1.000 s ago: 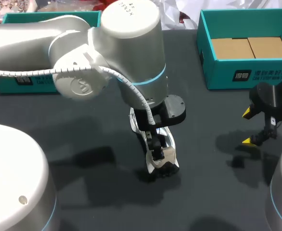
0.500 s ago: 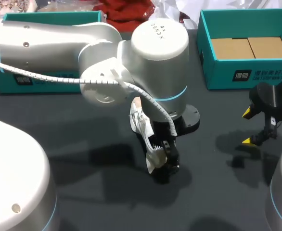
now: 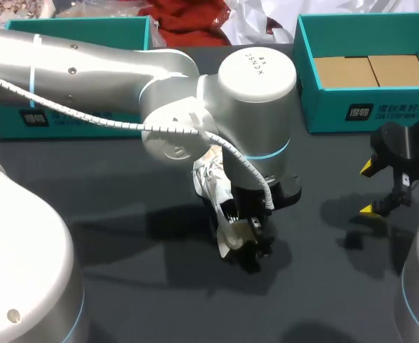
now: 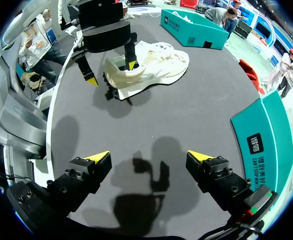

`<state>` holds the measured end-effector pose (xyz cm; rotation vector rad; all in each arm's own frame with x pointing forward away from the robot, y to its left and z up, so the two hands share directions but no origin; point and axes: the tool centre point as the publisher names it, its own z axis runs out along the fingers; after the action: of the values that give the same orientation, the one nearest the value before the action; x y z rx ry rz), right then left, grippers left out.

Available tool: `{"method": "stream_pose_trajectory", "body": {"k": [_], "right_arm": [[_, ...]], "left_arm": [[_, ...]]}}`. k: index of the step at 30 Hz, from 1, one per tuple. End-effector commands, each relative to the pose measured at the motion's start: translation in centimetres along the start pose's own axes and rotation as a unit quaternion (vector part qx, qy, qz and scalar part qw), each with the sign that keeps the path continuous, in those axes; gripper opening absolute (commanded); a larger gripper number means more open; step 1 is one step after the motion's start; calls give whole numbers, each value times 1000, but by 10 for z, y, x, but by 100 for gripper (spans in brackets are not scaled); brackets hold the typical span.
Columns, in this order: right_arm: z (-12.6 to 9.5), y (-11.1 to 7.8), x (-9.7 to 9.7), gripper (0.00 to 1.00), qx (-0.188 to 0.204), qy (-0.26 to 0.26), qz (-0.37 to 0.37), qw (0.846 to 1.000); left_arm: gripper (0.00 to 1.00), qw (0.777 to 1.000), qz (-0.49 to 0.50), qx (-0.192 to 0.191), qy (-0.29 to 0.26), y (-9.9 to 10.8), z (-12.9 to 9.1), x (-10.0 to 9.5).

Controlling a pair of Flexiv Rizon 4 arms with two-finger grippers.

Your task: Take the shoe out of the shoebox, open the shoe tongue, remove and reinsert the insole, then place the shoe into the shoebox

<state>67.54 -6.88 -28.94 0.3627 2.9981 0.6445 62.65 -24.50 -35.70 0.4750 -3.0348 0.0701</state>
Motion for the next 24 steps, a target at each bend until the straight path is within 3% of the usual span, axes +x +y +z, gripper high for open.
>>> {"method": "stream_pose_trajectory", "body": {"k": [1, 20, 24], "right_arm": [[0, -1, 2, 100, 0, -2, 0, 1000], [0, -1, 2, 100, 0, -2, 0, 1000], [0, -1, 2, 100, 0, -2, 0, 1000]], "left_arm": [[100, 1000, -4, 0, 0, -2, 10, 4], [86, 1000, -13, 0, -6, 6, 23, 9], [73, 1000, -16, 1, -10, 8, 24, 8]]}}
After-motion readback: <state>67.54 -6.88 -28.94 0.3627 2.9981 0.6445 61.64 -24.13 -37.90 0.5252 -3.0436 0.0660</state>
